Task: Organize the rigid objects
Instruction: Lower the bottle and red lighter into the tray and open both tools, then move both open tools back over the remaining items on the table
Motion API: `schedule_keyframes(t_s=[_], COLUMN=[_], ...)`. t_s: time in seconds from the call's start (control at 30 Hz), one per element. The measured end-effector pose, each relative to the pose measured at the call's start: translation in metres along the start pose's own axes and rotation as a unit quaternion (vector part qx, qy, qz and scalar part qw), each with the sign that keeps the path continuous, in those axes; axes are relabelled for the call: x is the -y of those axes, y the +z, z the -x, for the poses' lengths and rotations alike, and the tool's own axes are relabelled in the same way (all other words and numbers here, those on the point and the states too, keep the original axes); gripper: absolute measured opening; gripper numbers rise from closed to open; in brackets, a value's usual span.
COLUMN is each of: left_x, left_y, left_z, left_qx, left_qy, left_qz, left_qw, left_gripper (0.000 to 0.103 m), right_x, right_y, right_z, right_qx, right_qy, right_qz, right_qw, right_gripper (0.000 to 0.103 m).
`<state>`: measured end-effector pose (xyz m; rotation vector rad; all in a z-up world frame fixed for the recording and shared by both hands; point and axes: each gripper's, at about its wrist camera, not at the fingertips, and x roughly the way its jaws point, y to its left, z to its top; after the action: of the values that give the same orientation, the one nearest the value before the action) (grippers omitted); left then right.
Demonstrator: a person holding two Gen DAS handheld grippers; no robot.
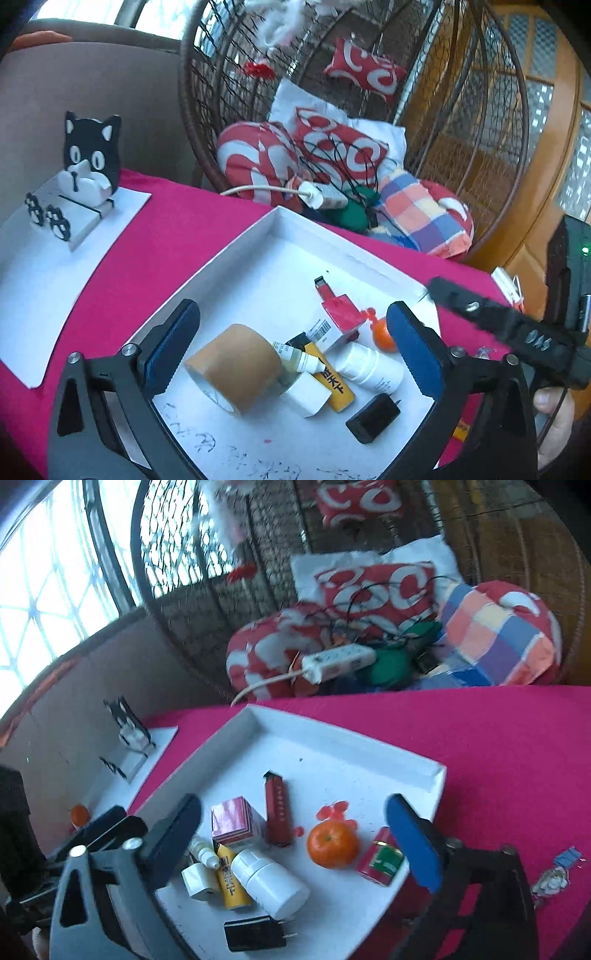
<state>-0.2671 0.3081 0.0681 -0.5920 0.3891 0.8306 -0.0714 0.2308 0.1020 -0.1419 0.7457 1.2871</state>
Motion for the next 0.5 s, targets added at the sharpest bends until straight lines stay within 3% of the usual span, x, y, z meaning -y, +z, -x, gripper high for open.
schedule_keyframes(t_s=[0.23, 0.4, 0.5], left_x=[0.015, 0.035, 0.054], left_y=[-0.002, -0.003, -0.007], left_z=[0.02, 0.037, 0.038], left_qx=[0.024, 0.043, 0.037], left_qy=[0.02, 0.011, -0.005], left_qz=[-0.03, -0.061, -0.084], left_qw=[0.9991, 0.9971, 0.9958], left_gripper=[0.102, 0.102, 0.102], right_x=[-0.006, 0.007, 0.027], right_y=[0.004, 0.001, -0.002], right_z=[0.072, 0.142, 0.168], right_qx=[0.089, 0.189, 0.216], right_qy=[-0.019, -0.063, -0.082], right_qz=[0.02, 0.03, 0.013], right_qw=[0.996, 0.98, 0.973], right_gripper=[0.103, 0.103, 0.103])
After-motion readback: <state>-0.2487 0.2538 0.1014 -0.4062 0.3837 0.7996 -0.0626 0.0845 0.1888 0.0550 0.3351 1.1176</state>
